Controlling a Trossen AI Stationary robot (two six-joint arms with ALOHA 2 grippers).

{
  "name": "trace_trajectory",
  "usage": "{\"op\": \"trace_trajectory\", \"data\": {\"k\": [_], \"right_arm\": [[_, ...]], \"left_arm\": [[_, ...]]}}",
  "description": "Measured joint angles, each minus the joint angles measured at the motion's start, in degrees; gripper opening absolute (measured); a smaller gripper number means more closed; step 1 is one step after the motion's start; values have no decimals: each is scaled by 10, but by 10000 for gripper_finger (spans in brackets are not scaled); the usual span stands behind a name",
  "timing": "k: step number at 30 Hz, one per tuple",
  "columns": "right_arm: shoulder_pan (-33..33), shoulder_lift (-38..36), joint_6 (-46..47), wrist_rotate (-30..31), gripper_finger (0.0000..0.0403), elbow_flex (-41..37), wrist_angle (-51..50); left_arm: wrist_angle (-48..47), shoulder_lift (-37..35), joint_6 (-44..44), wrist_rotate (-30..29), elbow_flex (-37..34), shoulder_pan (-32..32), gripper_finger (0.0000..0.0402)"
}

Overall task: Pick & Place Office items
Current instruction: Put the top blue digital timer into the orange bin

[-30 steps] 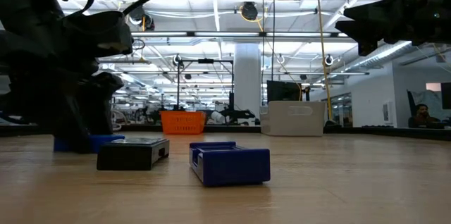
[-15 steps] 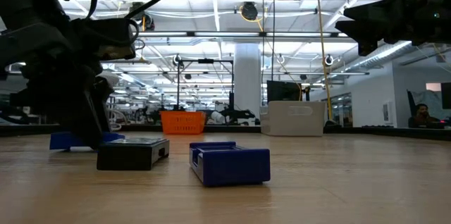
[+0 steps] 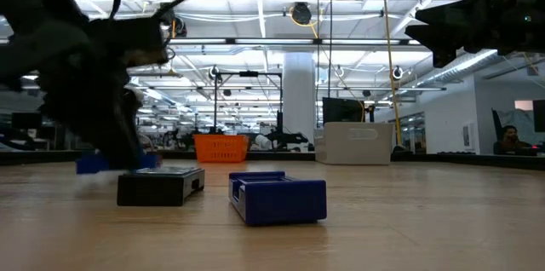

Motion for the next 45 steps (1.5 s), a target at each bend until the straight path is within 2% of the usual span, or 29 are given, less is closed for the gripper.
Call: {"op": "trace_trajectory", "data": {"k": [5, 14, 17, 21, 29, 32, 40, 45], "right_arm": [[0, 0, 0, 0, 171, 0, 0], [0, 0, 0, 0, 171, 0, 0], [0, 0, 0, 0, 171, 0, 1], [0, 0, 0, 0, 171, 0, 1], [0, 0, 0, 0, 171, 0, 3], [0, 0, 0, 0, 171, 0, 3], [0, 0, 0, 0, 171, 0, 4], [0, 0, 0, 0, 171, 0, 4]], "left_arm": [[36, -22, 25, -16, 1, -1, 165], [64, -99, 86, -96, 2, -1, 155], [97, -117, 122, -105, 1, -1, 161], [238, -126, 184, -103, -41, 2, 157], [497, -125, 207, -104, -169, 20, 155], [575, -125, 224, -130, -209, 22, 162], [685, -125, 230, -210, -284, 46, 155], [707, -125, 230, -258, -294, 81, 162]]}}
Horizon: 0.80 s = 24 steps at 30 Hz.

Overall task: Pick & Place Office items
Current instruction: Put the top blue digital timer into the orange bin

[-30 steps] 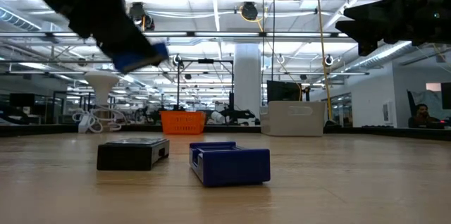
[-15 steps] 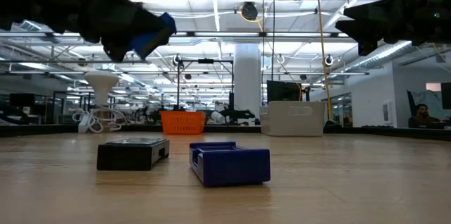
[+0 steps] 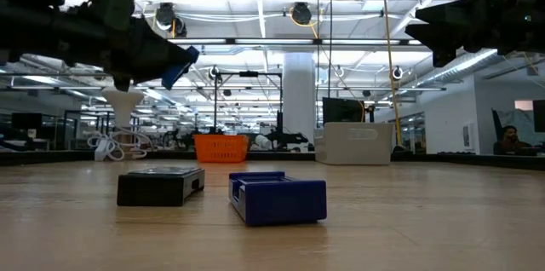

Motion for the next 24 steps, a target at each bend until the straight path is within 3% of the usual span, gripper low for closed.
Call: {"op": "trace_trajectory", "data": {"k": [11, 24], "right_arm": [[0, 0, 0, 0, 171, 0, 0], [0, 0, -2, 0, 171, 0, 0]], "left_arm": [[8, 0, -1, -78, 0, 91, 155], [7, 0, -6, -79, 0, 188, 155]]}}
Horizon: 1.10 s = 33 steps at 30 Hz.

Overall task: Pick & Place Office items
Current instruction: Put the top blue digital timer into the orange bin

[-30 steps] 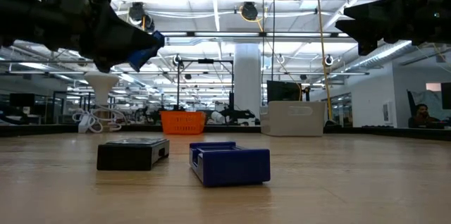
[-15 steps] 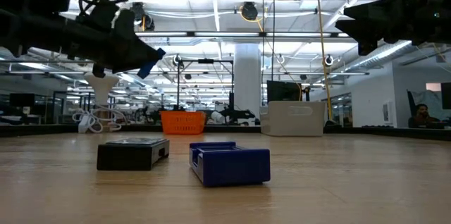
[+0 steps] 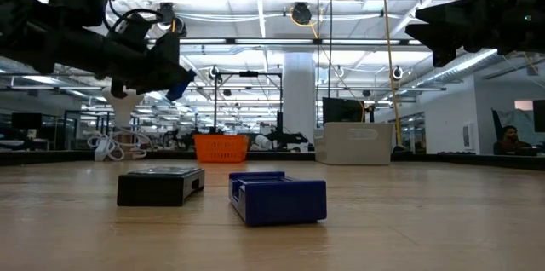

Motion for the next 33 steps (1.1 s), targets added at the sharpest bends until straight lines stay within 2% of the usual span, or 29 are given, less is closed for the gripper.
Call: {"op": "trace_trajectory", "data": {"k": [4, 11, 14, 18, 21, 23, 28, 33], "right_arm": [[0, 0, 0, 0, 171, 0, 0], [0, 0, 0, 0, 171, 0, 0], [0, 0, 0, 0, 171, 0, 0], [0, 0, 0, 0, 171, 0, 0], [0, 0, 0, 0, 171, 0, 0], [0, 0, 0, 0, 171, 0, 0], [0, 0, 0, 0, 171, 0, 0], [0, 0, 0, 0, 171, 0, 0]], "left_arm": [[-2, 3, -23, 3, 0, 28, 159], [-30, 3, -48, 45, 7, 54, 155], [-101, 3, -79, 45, 39, 76, 158], [-270, 3, -97, 53, 120, 112, 155], [-396, 3, -104, 89, 186, 149, 155], [-447, 3, -102, 118, 224, 175, 155], [-517, 3, -104, 182, 289, 241, 156], [-527, 3, -127, 233, 307, 298, 155]]}}
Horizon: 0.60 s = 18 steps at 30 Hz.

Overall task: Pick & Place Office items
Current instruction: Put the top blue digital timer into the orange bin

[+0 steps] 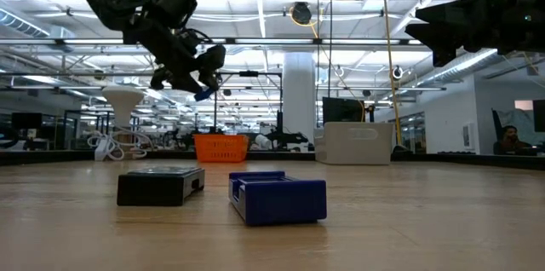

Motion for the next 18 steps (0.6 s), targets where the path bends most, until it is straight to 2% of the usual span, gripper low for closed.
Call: {"op": "trace_trajectory", "data": {"k": [9, 18], "right_arm": [[0, 0, 0, 0, 171, 0, 0], [0, 0, 0, 0, 171, 0, 0]], "left_arm": [[-2, 61, -22, 64, 0, 41, 155], [20, 134, -33, 68, 0, 41, 155]]}}
